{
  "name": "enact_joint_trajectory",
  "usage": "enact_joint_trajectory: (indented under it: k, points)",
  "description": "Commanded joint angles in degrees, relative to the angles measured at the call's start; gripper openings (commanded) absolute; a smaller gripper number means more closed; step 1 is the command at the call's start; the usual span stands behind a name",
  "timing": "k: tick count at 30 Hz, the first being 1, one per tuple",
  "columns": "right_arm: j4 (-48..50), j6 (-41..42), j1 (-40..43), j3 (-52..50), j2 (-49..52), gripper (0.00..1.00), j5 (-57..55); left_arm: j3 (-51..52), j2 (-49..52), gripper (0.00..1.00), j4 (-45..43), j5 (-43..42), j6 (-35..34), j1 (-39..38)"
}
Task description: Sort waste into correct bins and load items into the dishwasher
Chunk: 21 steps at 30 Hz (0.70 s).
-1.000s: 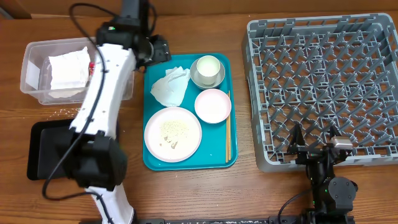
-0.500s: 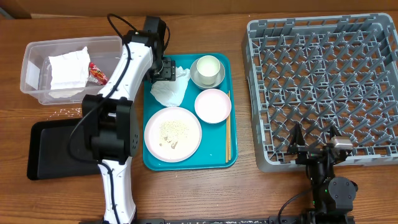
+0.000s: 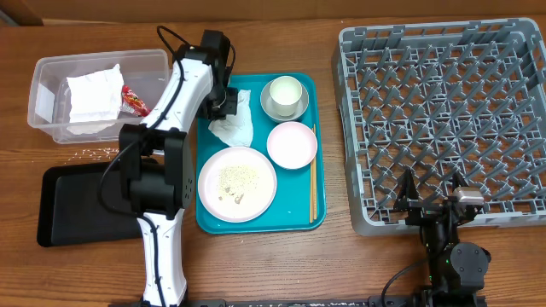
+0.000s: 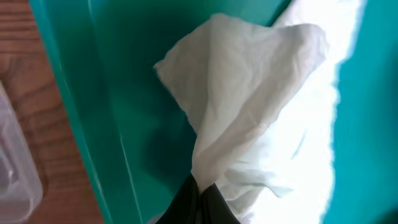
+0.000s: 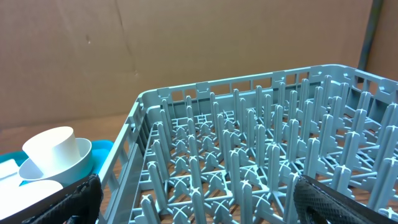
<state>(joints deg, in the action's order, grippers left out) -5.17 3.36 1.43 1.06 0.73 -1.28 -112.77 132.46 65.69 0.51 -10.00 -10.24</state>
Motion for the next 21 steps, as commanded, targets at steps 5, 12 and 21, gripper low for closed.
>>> enact_joint_trajectory:
  k: [5, 12, 21]
  points:
    - [0.3, -0.2, 0.2, -0.6, -0.6, 1.0, 0.3, -12.2, -9.9, 0.04, 3.2, -0.8, -15.0, 2.9]
    - [0.3, -0.2, 0.2, -0.6, -0.6, 1.0, 0.3, -13.8, -17.8, 0.04, 4.5, 10.7, -33.9, 11.4]
    - [0.3, -0.2, 0.2, -0.6, -0.6, 1.0, 0.3, -9.9, -15.2, 0.04, 9.0, 10.4, -51.2, 21.9]
